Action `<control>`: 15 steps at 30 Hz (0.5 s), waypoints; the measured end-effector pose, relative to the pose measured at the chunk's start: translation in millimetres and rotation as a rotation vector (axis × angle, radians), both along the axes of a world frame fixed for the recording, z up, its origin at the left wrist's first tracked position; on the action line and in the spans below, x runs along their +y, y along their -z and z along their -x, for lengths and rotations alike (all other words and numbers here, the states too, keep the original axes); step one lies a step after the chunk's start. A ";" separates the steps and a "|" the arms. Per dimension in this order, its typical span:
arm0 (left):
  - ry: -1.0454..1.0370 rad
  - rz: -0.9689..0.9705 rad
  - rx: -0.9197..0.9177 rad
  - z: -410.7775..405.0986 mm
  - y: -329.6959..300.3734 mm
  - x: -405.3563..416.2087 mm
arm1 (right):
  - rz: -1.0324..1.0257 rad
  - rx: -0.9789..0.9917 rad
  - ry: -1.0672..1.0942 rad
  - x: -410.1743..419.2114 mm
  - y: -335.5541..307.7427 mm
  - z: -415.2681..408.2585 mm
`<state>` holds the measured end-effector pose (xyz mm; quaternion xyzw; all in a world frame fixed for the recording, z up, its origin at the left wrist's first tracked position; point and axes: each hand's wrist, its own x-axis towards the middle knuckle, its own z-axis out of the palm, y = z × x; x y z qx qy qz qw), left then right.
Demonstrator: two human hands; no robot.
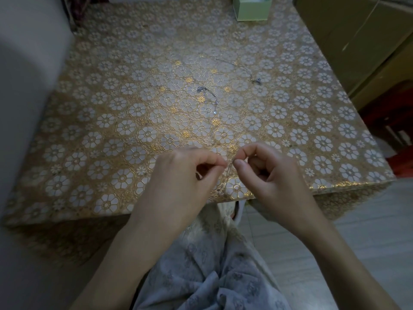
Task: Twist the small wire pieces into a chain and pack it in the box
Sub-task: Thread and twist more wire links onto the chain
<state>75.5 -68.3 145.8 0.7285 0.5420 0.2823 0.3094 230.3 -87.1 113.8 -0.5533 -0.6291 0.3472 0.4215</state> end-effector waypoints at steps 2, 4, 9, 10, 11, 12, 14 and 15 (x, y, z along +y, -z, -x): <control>0.034 -0.067 0.089 -1.2 0.8 0.0 | -0.004 0.006 -0.009 0.3 -0.2 0.4; 0.060 -0.084 0.156 -2.6 -0.8 0.1 | -0.006 0.004 -0.016 0.5 -0.7 1.1; 0.082 0.011 0.126 -4.2 -5.2 3.0 | -0.023 -0.005 -0.029 0.8 -0.3 1.3; 0.081 0.018 0.116 -4.0 -4.6 3.7 | -0.021 0.000 -0.034 1.0 -0.4 1.1; 0.075 0.009 0.105 -4.0 -2.9 4.9 | -0.020 0.008 -0.039 1.3 -0.5 0.9; 0.066 -0.007 0.088 -3.8 -1.4 5.8 | -0.020 0.017 -0.045 1.6 -1.0 0.6; 0.054 -0.044 0.051 -2.9 1.8 7.0 | -0.026 0.025 -0.057 2.5 -2.2 -0.2; 0.058 -0.058 0.034 -2.3 3.5 7.4 | -0.031 0.022 -0.062 3.0 -2.8 -0.7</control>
